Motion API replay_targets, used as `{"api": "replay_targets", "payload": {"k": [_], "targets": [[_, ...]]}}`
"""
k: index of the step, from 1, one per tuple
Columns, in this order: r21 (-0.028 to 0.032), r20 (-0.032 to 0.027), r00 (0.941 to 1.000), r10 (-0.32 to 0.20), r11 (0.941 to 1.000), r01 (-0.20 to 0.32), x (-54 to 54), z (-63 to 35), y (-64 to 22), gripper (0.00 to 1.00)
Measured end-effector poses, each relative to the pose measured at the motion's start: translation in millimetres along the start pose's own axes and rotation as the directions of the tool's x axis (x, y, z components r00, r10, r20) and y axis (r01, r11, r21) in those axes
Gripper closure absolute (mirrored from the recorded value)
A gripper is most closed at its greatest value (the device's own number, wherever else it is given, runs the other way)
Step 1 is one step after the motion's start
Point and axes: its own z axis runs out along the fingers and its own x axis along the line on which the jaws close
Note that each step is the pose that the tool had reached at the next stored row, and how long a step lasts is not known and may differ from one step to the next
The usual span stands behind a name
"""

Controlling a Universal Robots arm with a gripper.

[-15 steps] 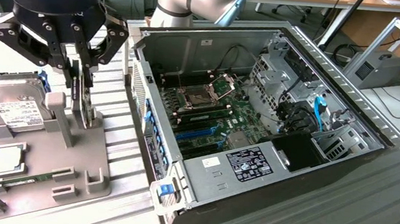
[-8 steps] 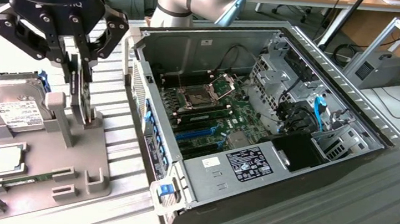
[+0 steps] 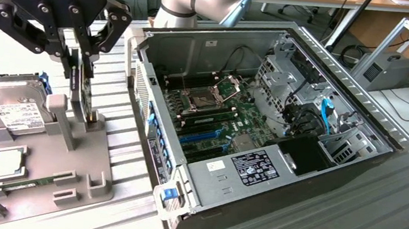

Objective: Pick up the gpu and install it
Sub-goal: 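Pick up the gpu and move the gpu toward the slot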

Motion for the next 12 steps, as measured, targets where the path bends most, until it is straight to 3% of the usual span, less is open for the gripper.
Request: {"api": "replay_targets", "payload": {"k": [12], "targets": [[0.0002,-0.0001,1.0000,0.000,1.0000,0.000,-3.7,0.0,0.3,0.73]]}}
